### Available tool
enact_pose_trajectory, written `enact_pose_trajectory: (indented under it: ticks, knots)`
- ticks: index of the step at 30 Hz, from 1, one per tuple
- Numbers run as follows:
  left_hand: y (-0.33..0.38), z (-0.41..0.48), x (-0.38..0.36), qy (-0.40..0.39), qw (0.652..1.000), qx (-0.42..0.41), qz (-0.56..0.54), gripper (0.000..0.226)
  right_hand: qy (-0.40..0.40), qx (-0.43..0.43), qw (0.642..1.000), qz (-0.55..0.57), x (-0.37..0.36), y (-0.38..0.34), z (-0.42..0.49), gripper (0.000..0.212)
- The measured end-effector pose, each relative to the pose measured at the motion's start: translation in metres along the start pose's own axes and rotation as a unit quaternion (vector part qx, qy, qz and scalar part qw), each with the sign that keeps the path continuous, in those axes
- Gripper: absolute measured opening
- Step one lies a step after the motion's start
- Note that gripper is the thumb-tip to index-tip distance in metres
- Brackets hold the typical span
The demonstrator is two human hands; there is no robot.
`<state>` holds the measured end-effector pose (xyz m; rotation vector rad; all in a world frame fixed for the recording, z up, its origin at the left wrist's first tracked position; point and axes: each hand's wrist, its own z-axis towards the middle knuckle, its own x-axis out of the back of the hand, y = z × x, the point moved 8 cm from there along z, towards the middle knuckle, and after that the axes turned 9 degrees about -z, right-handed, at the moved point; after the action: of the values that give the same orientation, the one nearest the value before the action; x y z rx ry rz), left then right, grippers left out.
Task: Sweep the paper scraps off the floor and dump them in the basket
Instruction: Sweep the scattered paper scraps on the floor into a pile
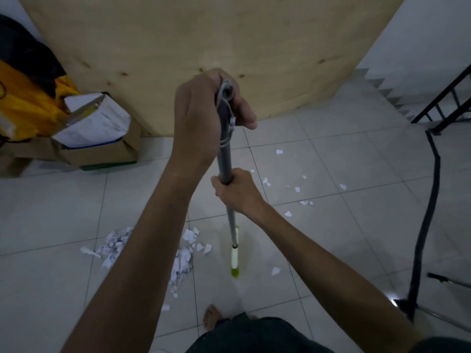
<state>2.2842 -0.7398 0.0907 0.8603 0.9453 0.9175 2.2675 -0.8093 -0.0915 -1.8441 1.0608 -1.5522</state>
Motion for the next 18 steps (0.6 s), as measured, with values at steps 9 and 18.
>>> enact_pose_trajectory:
  ticks: [9,18]
  knots:
    - [-0.050,-0.054,-0.051,0.051,0.991,0.075,-0.099,0.026,0.024,-0.002,0.990,-0.138,0.067,0.084,-0.045,0.039]
    - [-0.111,-0.101,-0.077,0.091,0.983,0.112,-0.110,0.029,0.034,-0.050,0.984,-0.169,0.061,0.166,-0.058,0.018]
